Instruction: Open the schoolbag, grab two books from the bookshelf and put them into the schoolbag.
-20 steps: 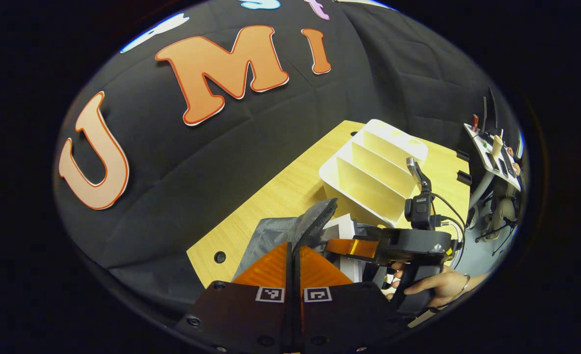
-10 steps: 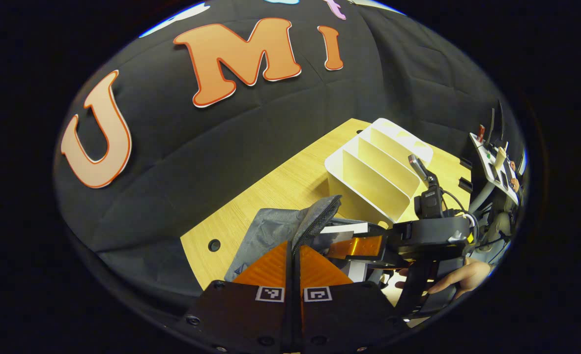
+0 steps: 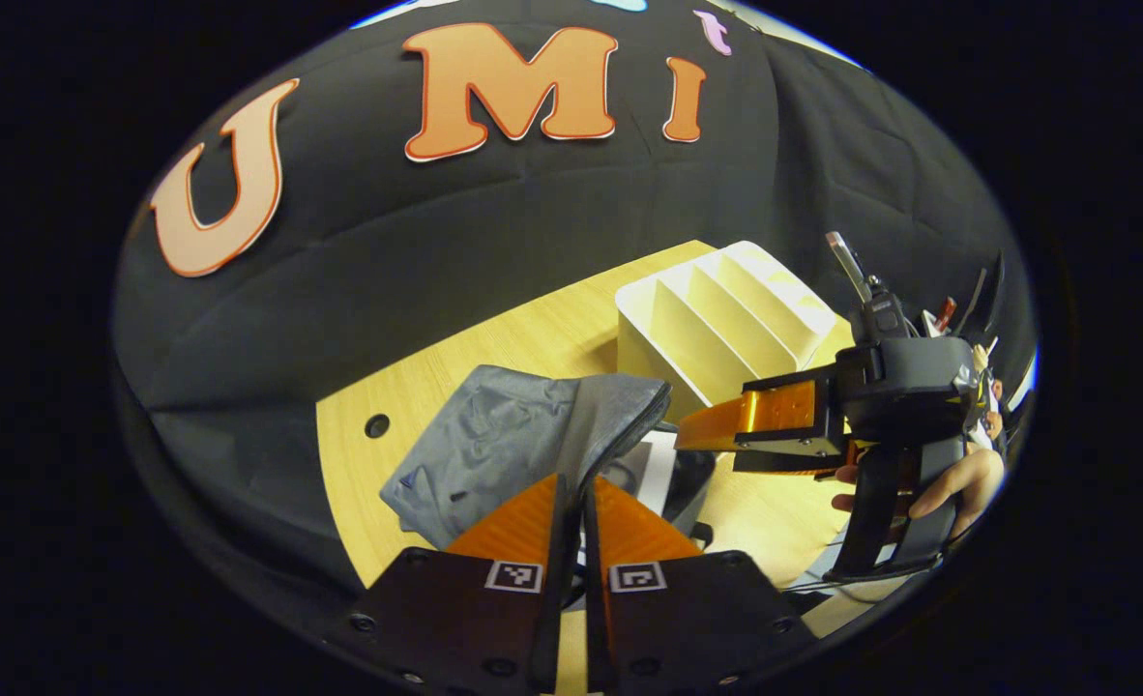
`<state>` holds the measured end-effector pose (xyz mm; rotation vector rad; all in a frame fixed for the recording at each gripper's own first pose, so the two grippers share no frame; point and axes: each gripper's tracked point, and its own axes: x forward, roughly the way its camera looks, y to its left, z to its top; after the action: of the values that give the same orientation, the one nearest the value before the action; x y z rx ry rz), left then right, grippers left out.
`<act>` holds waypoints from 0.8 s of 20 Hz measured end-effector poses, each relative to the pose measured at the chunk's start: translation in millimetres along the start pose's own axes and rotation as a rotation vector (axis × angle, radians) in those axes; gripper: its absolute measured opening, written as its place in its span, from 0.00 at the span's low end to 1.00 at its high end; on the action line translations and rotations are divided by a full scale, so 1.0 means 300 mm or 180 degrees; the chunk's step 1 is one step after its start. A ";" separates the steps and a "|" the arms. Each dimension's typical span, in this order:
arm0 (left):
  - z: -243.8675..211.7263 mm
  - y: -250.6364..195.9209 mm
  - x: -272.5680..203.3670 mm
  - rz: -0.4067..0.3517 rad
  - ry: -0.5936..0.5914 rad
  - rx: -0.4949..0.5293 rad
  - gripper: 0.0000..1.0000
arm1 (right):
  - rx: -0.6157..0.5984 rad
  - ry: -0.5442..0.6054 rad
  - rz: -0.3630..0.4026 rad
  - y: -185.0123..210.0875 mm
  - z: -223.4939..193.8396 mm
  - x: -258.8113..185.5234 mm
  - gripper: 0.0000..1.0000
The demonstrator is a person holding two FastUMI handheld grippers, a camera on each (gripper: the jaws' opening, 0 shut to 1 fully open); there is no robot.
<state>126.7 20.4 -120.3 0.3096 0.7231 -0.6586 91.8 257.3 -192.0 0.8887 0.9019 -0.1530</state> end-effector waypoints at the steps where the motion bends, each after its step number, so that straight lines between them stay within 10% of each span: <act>1: -0.028 -0.036 -0.010 -0.0045 0.0008 -0.0092 0.20 | -0.0077 -0.0023 0.0004 -0.005 0.015 -0.020 0.99; 4: -0.063 -0.115 -0.015 -0.0017 -0.0033 -0.0305 0.41 | -0.0331 -0.0098 -0.0020 -0.050 0.075 -0.073 0.98; 7: -0.078 -0.212 0.010 0.0081 -0.0125 -0.0517 1.00 | -0.0690 -0.0253 -0.0012 -0.087 0.162 -0.132 0.98; 16: 0.305 -0.408 -0.134 0.0858 -0.1446 -0.0749 0.97 | -0.1955 -0.1643 0.0225 -0.040 0.597 -0.508 0.98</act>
<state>70.8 -98.0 -31.6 0.0329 0.3095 -0.3618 99.9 83.7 -33.3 0.2788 0.3889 -0.0332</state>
